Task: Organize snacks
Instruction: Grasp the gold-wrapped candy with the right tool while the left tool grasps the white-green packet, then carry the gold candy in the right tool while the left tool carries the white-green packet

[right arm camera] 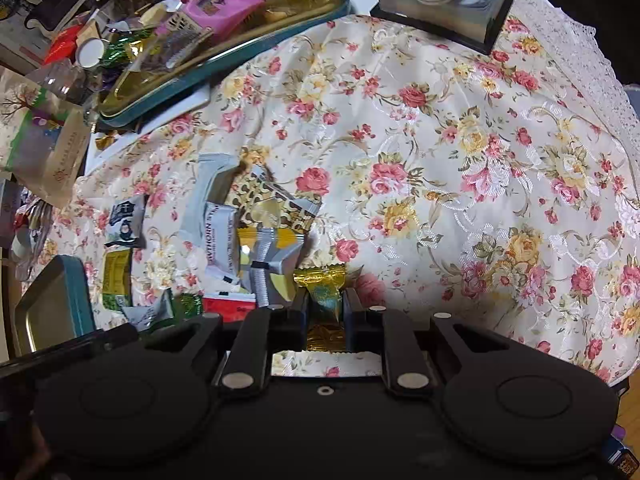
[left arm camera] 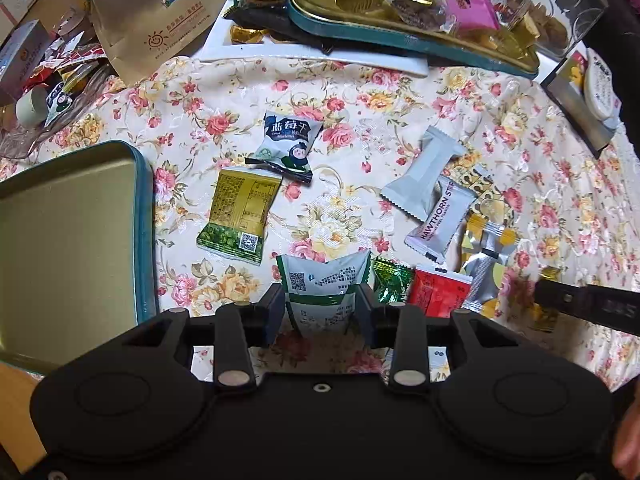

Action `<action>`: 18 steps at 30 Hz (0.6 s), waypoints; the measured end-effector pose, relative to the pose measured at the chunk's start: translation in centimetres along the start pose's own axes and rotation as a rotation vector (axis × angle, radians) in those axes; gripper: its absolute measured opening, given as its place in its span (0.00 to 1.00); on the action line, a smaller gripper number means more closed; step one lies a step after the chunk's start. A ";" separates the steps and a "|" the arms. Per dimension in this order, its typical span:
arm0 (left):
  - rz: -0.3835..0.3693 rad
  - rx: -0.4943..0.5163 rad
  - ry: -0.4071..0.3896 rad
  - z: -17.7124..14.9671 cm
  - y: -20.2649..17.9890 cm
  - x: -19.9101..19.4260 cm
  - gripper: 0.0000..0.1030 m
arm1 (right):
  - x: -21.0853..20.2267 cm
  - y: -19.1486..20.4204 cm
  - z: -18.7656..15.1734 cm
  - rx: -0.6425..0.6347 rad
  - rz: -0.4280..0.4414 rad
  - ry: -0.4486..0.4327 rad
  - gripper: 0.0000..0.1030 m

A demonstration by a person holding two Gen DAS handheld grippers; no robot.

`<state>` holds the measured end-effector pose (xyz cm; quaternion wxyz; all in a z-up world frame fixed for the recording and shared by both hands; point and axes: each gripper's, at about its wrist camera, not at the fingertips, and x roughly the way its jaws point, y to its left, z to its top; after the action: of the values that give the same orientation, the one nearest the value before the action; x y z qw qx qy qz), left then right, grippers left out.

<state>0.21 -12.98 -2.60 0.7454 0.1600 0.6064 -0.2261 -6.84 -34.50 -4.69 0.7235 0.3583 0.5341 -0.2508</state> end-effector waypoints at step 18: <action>0.035 -0.061 0.047 0.2 -0.1 3.3 0.46 | -3.9 2.4 -1.1 -0.061 0.048 -0.077 0.18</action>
<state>0.91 -13.66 -5.79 0.7393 0.1530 0.6274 -0.1907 -6.90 -32.29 -0.53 0.7597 0.3390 0.5046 -0.2307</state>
